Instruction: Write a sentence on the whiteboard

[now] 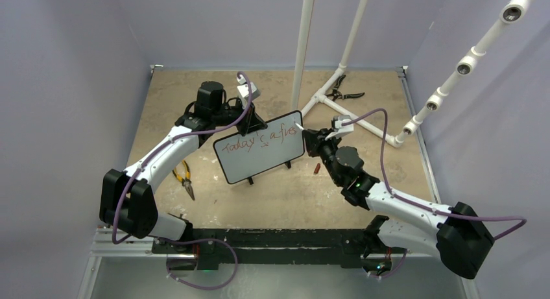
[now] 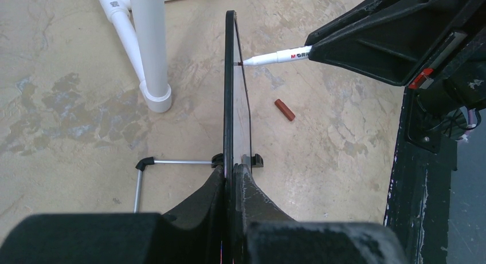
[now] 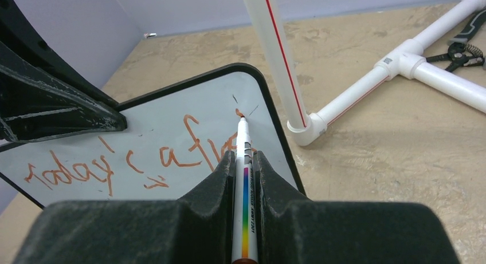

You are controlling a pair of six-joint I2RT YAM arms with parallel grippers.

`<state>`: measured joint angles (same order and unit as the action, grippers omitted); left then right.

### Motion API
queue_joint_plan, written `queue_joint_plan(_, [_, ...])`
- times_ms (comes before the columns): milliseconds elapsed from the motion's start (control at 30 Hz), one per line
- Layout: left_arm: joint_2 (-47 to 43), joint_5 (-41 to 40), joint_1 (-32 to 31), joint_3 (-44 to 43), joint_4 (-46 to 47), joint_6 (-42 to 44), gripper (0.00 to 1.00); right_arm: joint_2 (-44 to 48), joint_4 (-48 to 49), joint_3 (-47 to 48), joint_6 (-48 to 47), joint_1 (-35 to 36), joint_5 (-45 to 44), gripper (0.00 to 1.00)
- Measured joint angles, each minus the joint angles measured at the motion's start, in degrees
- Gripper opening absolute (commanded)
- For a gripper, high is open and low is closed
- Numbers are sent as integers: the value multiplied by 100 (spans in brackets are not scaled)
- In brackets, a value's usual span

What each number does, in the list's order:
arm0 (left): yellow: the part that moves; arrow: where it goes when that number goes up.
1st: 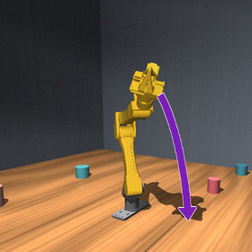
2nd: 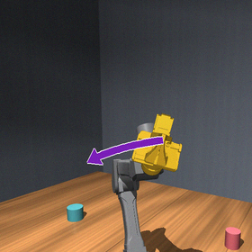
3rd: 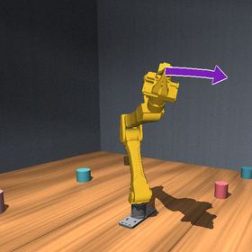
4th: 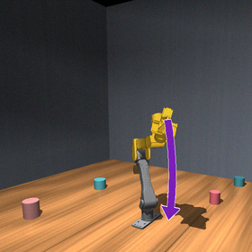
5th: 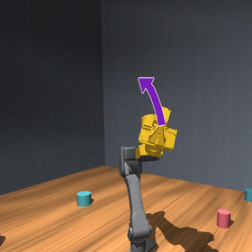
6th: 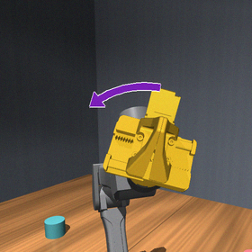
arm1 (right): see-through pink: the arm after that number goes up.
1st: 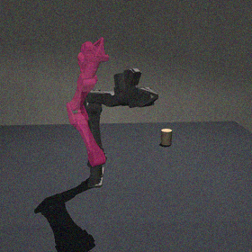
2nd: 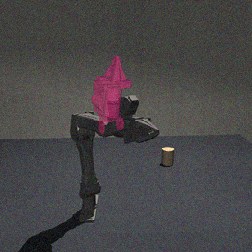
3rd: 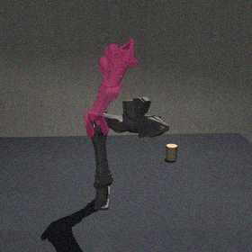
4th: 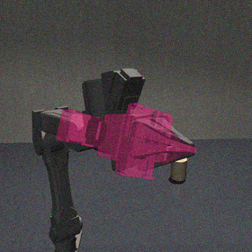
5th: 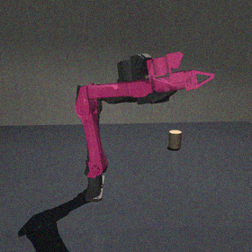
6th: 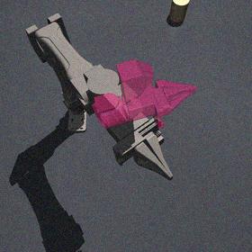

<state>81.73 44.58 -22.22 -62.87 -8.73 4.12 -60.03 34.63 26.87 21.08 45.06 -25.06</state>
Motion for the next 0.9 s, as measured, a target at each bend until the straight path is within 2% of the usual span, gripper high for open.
queue_joint_plan(433, [0,4,0,0,0,-2,0,20,-415,-382,389,0,-94,0])
queue_joint_plan(900, [-11,0,-9,0,-9,0,0,22,-448,-367,330,0,-98,0])
